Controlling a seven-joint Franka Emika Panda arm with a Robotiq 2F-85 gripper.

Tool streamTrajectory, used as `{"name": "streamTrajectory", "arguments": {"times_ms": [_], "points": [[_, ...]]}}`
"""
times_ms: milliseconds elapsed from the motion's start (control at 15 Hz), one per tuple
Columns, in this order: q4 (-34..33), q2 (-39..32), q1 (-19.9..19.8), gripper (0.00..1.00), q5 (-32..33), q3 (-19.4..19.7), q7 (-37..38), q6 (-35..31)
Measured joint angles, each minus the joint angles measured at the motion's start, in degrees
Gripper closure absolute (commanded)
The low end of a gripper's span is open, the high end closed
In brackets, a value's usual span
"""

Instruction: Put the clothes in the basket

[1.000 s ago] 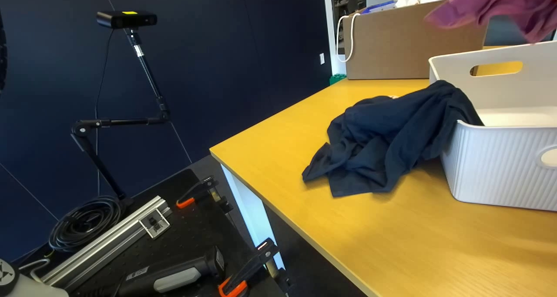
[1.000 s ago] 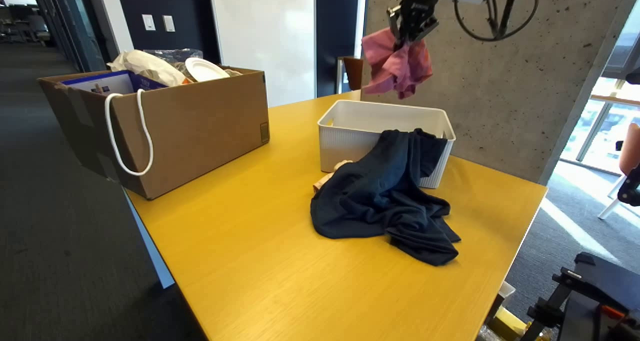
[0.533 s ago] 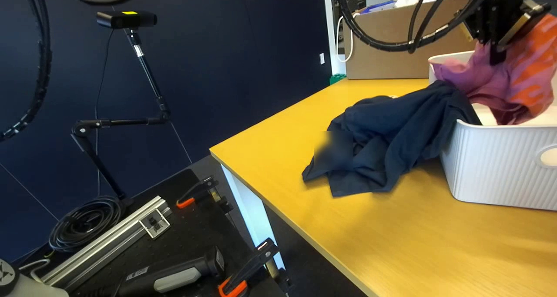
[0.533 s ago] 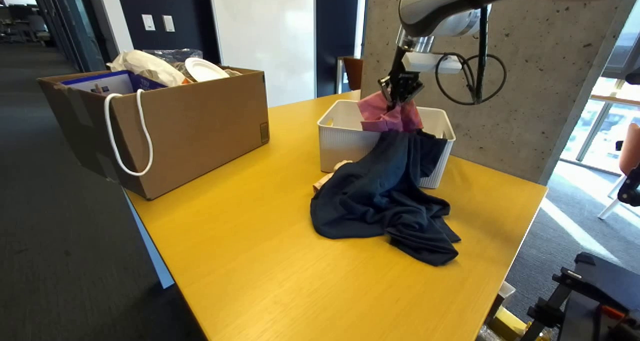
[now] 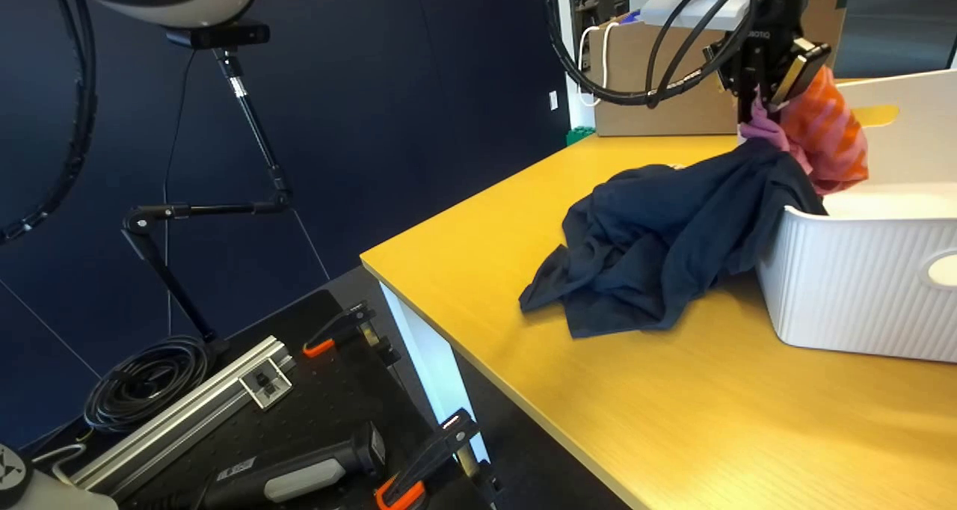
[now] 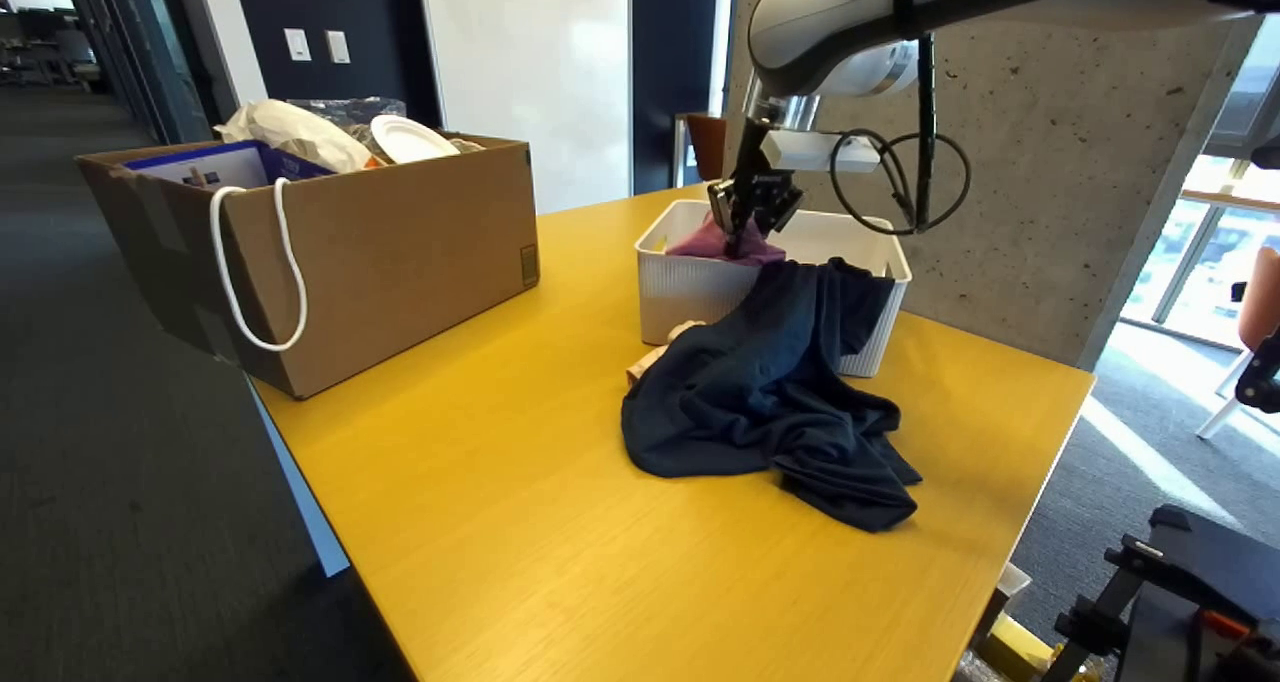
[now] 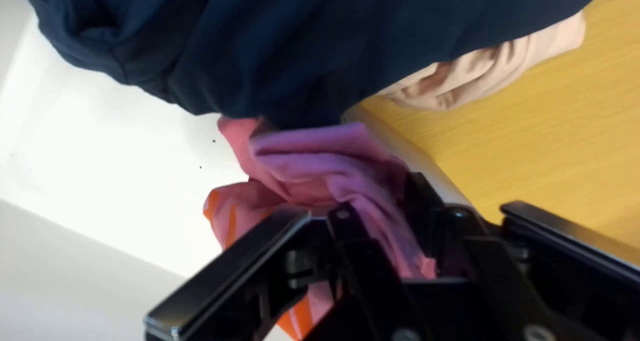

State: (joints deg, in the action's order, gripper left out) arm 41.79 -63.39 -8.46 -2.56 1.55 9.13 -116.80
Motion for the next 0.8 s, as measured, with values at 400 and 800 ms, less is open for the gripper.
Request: {"name": "streamTrajectory", "arguments": {"times_ms": [400,800], "points": [[0.5,8.0,1.1,0.00,0.4,2.1,4.9,0.1],[10.5,15.5,8.8,0.00,0.0,1.0,15.6,4.9]]}}
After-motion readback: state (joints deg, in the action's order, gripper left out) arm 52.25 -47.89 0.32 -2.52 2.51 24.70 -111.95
